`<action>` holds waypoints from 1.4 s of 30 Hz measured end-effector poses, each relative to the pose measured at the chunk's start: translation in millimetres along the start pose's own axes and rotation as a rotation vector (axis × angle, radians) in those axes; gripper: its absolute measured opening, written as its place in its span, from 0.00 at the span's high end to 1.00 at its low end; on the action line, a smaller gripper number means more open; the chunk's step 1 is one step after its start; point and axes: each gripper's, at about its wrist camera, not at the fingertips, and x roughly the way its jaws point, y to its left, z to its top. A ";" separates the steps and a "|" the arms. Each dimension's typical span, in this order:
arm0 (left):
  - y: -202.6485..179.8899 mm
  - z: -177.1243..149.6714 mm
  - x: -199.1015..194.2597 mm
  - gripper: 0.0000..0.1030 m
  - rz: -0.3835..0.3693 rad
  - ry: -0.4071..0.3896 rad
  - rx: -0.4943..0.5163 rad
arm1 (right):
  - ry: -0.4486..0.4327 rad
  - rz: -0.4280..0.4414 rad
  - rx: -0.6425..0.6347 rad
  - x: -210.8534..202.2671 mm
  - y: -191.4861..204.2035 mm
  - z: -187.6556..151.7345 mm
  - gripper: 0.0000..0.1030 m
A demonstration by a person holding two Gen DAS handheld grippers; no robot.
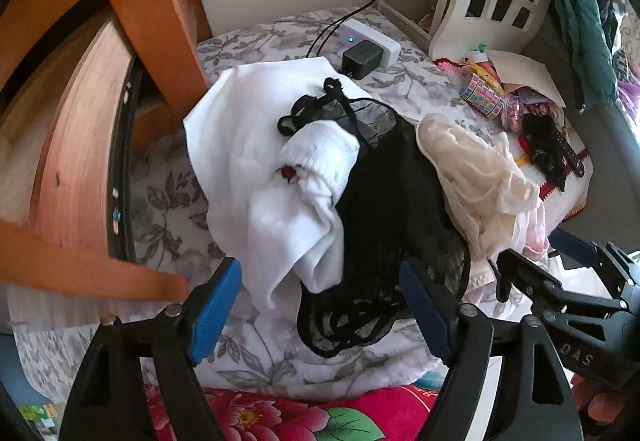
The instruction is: Take underwear out of drawer
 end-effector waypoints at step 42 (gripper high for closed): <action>106.4 -67.6 -115.8 0.00 0.074 -0.295 -0.305 | -0.156 0.058 -0.195 -89.8 99.2 -17.5 0.00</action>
